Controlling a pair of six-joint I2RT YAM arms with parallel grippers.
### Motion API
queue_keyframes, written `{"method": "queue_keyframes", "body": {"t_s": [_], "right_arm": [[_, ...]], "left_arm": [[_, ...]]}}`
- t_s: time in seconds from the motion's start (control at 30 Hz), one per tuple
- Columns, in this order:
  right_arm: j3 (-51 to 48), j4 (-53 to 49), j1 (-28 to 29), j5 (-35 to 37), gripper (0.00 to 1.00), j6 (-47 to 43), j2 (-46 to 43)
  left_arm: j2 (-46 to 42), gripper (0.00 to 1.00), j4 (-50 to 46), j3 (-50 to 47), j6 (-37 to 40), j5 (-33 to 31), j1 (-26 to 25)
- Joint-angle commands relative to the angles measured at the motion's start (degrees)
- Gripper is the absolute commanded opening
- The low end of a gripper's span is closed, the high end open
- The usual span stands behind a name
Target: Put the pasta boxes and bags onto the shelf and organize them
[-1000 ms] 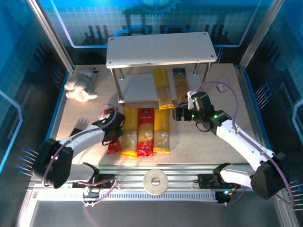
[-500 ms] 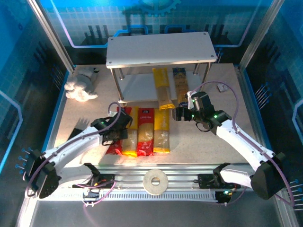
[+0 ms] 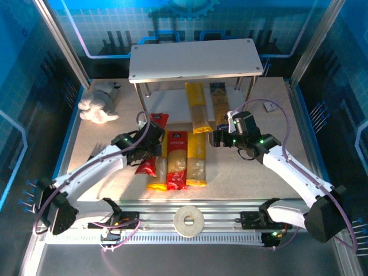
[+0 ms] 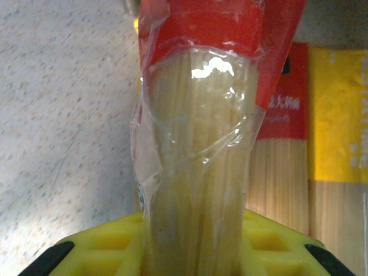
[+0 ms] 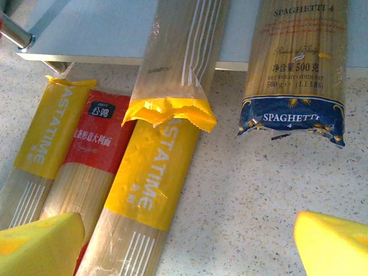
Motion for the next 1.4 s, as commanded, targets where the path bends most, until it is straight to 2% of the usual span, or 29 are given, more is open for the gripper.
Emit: {"method": "queue_keyframes", "body": {"t_s": [0.0,0.27,0.7,0.97,1.37], "right_arm": [[1.4,0.0,-0.9,-1.3,0.95,0.3,-0.9],[1.4,-0.5,-0.9,-1.3,0.95,0.1,-1.2],[1.7,-1.2,-0.9,-1.2,0.95,0.1,0.0],[1.8,-2.1,-1.0,-0.3,0.95,-0.5,0.6],[1.9,-2.3,-1.3,-0.4,0.95,-0.5,1.5]], "left_arm": [[2.5,0.26,9.8,5.3,3.8,-1.6,2.5],[12.2,0.26,17.6,10.0,5.8,0.7,8.9],[28.9,0.25,21.0,25.0,8.4,1.8,11.2],[34.1,0.25,20.1,31.2,8.3,0.9,13.3],[39.1,0.27,19.0,35.3,7.0,-0.5,15.3]]}}
